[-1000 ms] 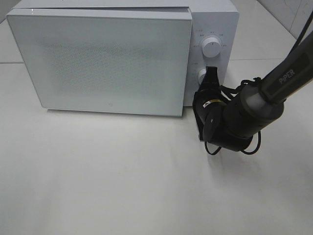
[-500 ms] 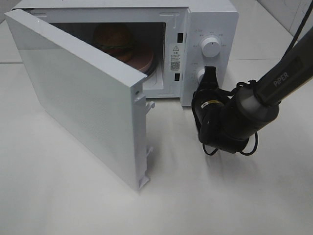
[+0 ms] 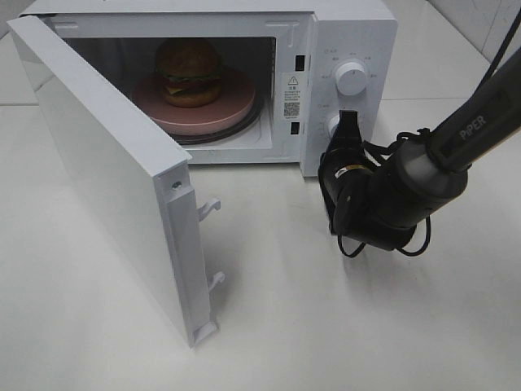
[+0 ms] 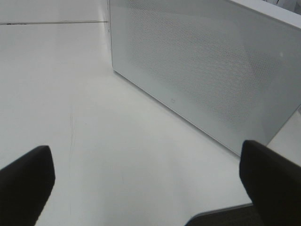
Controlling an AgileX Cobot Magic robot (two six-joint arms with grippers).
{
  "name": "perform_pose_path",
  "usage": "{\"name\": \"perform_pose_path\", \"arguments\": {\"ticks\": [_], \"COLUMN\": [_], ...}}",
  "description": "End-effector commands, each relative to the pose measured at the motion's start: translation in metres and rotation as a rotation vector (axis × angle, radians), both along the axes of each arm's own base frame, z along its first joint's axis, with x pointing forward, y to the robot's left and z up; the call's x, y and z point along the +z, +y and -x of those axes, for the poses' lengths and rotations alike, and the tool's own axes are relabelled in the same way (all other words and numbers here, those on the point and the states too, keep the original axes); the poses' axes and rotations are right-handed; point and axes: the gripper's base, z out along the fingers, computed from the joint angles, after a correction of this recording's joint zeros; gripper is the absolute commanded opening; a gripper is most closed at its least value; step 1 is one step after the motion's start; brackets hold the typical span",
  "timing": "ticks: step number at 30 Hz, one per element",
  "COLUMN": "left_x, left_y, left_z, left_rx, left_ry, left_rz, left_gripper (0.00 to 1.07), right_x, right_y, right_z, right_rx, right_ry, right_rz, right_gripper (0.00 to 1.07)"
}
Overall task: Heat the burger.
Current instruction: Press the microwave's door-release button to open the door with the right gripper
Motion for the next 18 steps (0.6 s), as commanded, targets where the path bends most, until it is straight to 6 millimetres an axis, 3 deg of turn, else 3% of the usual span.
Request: {"name": "perform_pose_path", "arguments": {"ticks": [1,18], "left_x": [0.0,0.0], "left_y": [-0.001,-0.001], "left_z": [0.0,0.0], "left_rx": [0.0,0.0], "left_ry": [-0.007,-0.007], "left_rz": [0.011,0.011], "left_gripper": [1.0,1.0], "right_x": [0.035,0.033], "right_y": [-0.003,-0.017], "right_z": [-0.019,0.024], "right_rx": [0.047,0.161], "right_ry": [-0.215,0.047], "right_rz": [0.023,0.104], "right_gripper": [0.0,0.0]}}
